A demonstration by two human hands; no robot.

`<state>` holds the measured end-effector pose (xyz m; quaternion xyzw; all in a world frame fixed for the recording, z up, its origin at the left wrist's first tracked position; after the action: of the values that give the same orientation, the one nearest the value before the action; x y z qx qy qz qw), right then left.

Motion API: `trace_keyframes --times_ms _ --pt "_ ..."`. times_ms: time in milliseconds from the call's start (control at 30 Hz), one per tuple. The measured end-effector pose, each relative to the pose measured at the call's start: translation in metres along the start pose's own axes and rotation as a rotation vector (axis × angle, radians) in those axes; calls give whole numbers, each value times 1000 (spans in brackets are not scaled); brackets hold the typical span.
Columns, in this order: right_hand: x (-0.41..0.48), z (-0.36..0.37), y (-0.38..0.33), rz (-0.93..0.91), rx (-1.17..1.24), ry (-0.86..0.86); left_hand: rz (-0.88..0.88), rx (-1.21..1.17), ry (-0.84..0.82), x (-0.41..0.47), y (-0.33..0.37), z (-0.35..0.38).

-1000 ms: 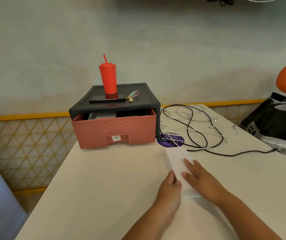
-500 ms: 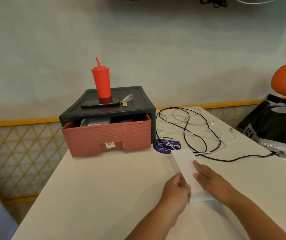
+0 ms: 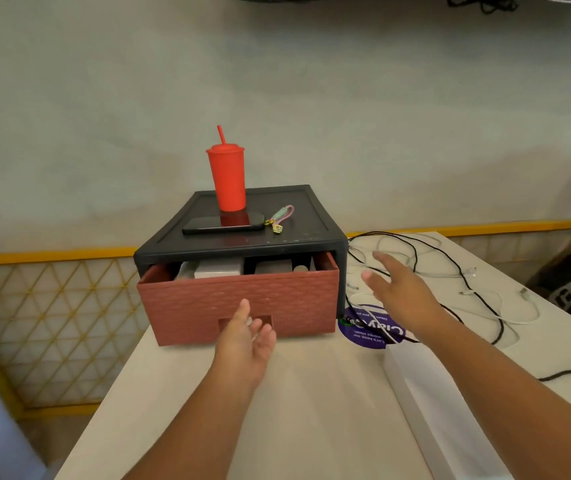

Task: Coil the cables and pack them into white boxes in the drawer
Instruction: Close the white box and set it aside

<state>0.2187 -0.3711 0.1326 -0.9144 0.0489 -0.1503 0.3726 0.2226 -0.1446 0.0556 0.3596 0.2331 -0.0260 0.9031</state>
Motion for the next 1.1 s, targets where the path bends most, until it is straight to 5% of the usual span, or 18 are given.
trace_keyframes --times_ms 300,1100 --pt "88 37 -24 -117 -257 -104 -23 -228 36 40 5 4" --pt "87 33 -27 -21 1 0 73 -309 -5 -33 -13 -41"
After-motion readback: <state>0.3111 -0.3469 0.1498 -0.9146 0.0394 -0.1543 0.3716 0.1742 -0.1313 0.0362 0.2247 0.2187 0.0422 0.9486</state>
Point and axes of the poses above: each hand's wrist, its own x-axis towards the middle knuckle, its own z-axis out of the palm, y = z × x, the point moved 6 cm from there along x, towards the middle knuckle, and after that the axes turned 6 degrees about -x, right-handed, at the moved point
